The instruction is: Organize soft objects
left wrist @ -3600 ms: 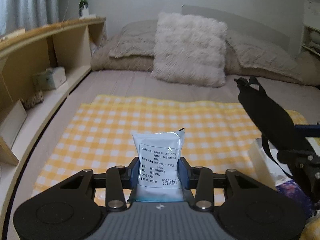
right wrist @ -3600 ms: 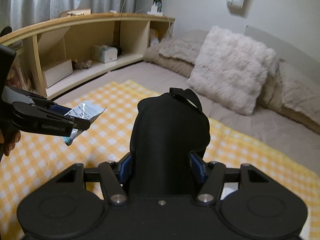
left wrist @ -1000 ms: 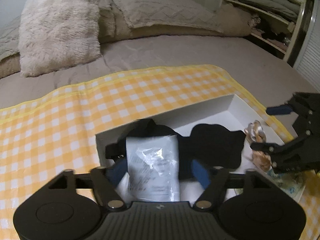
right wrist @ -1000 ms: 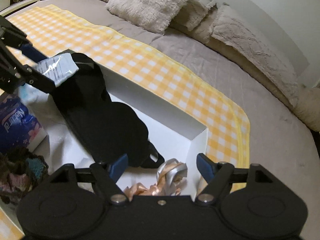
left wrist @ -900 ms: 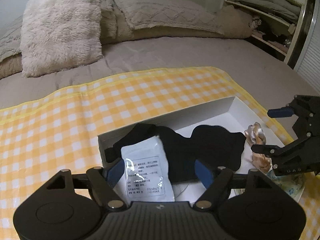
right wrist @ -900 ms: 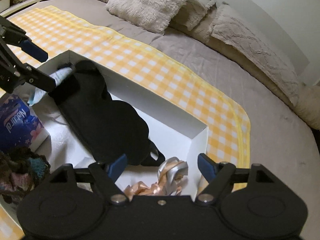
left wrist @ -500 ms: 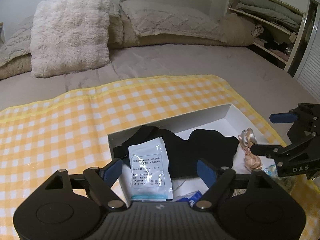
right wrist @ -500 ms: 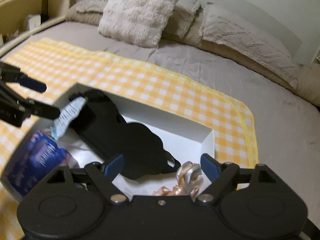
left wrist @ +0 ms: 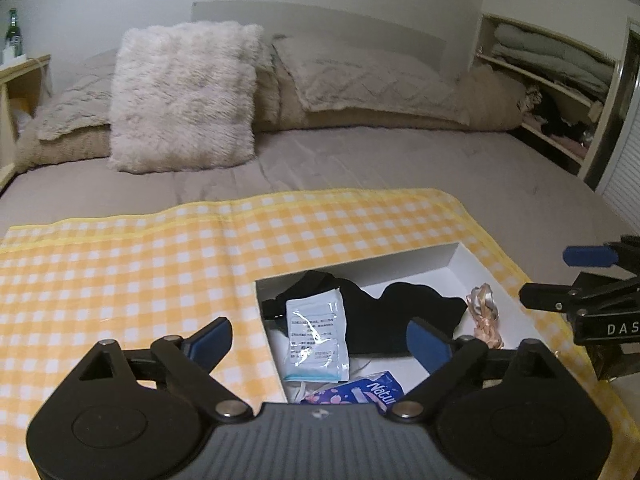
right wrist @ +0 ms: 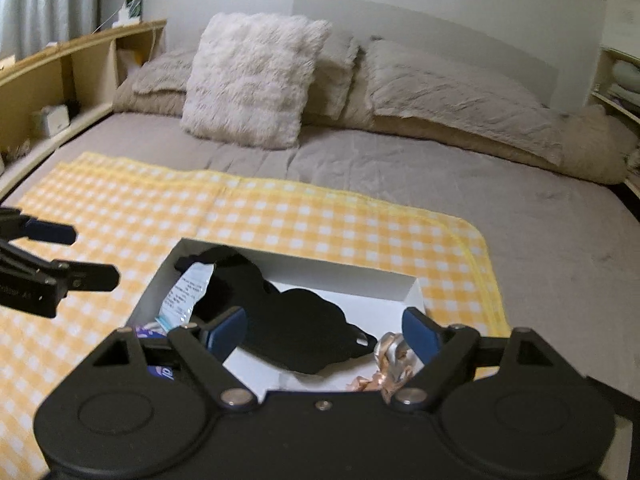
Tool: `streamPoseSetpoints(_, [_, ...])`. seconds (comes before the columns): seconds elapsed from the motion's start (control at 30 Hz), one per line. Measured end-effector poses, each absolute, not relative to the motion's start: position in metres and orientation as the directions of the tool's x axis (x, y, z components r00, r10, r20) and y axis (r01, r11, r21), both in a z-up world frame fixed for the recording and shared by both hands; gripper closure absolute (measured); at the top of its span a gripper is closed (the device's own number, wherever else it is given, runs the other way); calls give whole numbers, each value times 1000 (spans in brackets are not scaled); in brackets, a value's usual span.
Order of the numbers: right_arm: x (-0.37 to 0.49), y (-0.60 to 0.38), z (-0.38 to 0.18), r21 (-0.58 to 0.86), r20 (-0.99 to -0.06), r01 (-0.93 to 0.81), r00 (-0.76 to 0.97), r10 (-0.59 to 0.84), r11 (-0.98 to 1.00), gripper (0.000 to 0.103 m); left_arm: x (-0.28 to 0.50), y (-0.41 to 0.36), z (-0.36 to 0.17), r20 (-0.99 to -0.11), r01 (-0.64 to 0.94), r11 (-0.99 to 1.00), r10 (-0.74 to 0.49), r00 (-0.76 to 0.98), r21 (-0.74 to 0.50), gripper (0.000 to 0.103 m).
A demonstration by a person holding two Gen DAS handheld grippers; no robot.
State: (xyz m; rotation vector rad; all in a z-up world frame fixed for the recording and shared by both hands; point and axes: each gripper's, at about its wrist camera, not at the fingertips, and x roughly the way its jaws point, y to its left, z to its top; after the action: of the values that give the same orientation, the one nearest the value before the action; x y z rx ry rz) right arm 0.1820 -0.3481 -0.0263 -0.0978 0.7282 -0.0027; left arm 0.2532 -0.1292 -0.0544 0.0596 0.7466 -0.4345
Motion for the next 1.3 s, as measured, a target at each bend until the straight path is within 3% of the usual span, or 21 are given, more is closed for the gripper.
streamPoseSetpoints(0.57, [89,-326,10,-95,-577,93,806,-131,991,10,177,-90,-4,-575,324,938,-333,747,-122,0])
streamPoseSetpoints(0.93, [37,-307,27,-44,-521,155,839,-155,987,2,119,-73,11,-528,292,955,-276,803,-56,0])
streamPoseSetpoints(1.13, [12,-299,26,-16,-499,156,855,-143,988,0,87,-77,5,-517,267,961,-194,834,70,0])
streamPoseSetpoints(1.3, [-7,-286,23,-31,-477,160,865,-155,987,0,67,-75,2,-518,277,959,-209,829,56,0])
